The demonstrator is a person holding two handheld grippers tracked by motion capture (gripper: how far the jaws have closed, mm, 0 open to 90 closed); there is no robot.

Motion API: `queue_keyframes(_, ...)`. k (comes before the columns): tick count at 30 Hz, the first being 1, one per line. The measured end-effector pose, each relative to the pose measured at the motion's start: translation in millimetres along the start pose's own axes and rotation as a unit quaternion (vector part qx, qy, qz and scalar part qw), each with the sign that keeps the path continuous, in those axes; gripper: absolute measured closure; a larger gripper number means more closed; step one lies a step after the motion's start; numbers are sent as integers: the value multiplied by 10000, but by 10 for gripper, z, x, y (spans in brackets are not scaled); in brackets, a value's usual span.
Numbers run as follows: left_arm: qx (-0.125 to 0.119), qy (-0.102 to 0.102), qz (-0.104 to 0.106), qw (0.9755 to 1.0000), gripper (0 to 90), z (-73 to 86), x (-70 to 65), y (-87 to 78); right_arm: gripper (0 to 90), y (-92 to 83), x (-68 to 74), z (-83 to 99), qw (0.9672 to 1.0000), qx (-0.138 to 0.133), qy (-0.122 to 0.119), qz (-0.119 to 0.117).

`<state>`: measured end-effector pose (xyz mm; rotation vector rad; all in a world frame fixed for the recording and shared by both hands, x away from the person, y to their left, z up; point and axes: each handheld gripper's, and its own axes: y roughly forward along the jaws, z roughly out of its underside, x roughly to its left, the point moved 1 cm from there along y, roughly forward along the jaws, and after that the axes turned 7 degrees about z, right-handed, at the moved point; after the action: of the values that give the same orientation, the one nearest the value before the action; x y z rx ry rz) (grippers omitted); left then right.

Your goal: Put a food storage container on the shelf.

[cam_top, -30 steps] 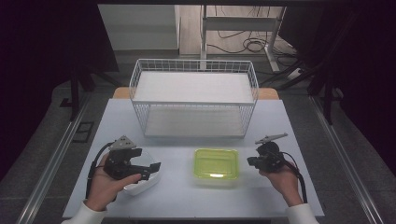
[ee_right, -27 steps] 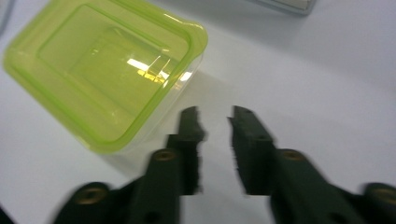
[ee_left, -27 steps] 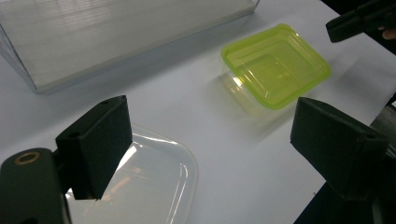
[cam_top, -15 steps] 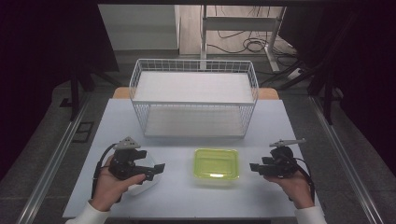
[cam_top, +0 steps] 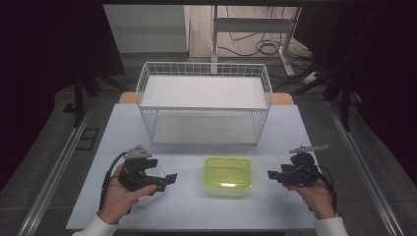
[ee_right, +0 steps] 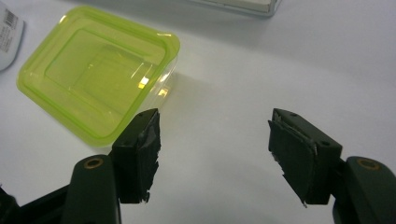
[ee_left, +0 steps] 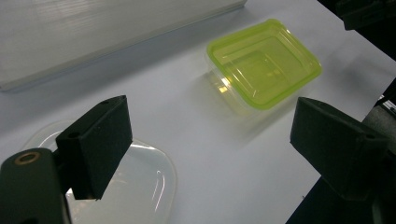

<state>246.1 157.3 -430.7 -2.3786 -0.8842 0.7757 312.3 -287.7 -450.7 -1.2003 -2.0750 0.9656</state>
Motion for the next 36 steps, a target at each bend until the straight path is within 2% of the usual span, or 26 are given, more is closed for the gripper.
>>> queue_keyframes(4, -16, -48, -11, 10000, 120, -27, -42, 50, 341, 13, 15, -7, 10000, -11, -15, -54)
queue_keyframes(6, -54, -75, 49, 9999, 120, -56, -88, 75, 340, 10, 24, 7, 9999, 4, -26, -105)
queue_keyframes(7, -84, -110, 104, 9999, 120, -89, -151, 93, 340, 4, 23, 10, 9999, -5, -25, -108)
queue_keyframes(10, -138, -202, 206, 9995, 119, -129, -230, 99, 341, -17, 22, 8, 9999, -31, 1, -151)
queue_keyframes(11, -194, -229, 305, 9991, 119, -166, -310, 92, 341, -36, 32, -1, 9998, -93, -2, -194)
queue_keyframes(12, -194, -229, 305, 9991, 119, -166, -310, 92, 341, -36, 32, -1, 9998, -93, -2, -194)
queue_keyframes(13, -255, -204, 322, 9989, 119, -208, -415, 82, 341, -50, 46, -13, 9997, -126, -7, -217)
queue_keyframes(14, -255, -204, 322, 9989, 118, -208, -415, 82, 341, -50, 46, -13, 9997, -126, -7, -217)
queue_keyframes(16, -294, -182, 416, 9985, 118, -252, -514, 89, 341, -38, 61, -22, 9997, -122, -45, -216)
queue_keyframes(19, -293, -182, 490, 9982, 118, -336, -585, 182, 341, 15, 108, -38, 9996, -53, -118, -240)
queue_keyframes(20, -293, -182, 490, 9982, 118, -336, -585, 182, 341, 15, 108, -38, 9996, -53, -118, -240)
queue_keyframes(24, -214, -362, 518, 9978, 129, -437, -543, 397, 344, 72, 157, -53, 9994, 14, -192, -286)
queue_keyframes(26, -127, -471, 556, 9973, 134, -467, -508, 498, 345, 79, 161, -54, 9994, 14, -200, -289)
queue_keyframes(27, -34, -554, 545, 9970, 149, -491, -474, 599, 346, 89, 169, -57, 9994, 34, -200, -288)
queue_keyframes(30, 72, -649, 538, 9964, 172, -512, -448, 698, 347, 90, 170, -57, 9994, 32, -202, -286)
queue_keyframes(31, 138, -751, 579, 9954, 182, -529, -419, 776, 348, 87, 171, -55, 9994, 28, -202, -289)
queue_keyframes(32, 138, -751, 579, 9954, 189, -529, -419, 776, 348, 87, 171, -55, 9994, 28, -202, -289)
queue_keyframes(33, 178, -902, 673, 9935, 189, -539, -393, 830, 348, 84, 172, -55, 9994, 23, -203, -289)
queue_keyframes(36, 315, -992, 547, 9931, 228, -546, -350, 928, 350, 71, 179, -69, 9993, -36, -194, -309)
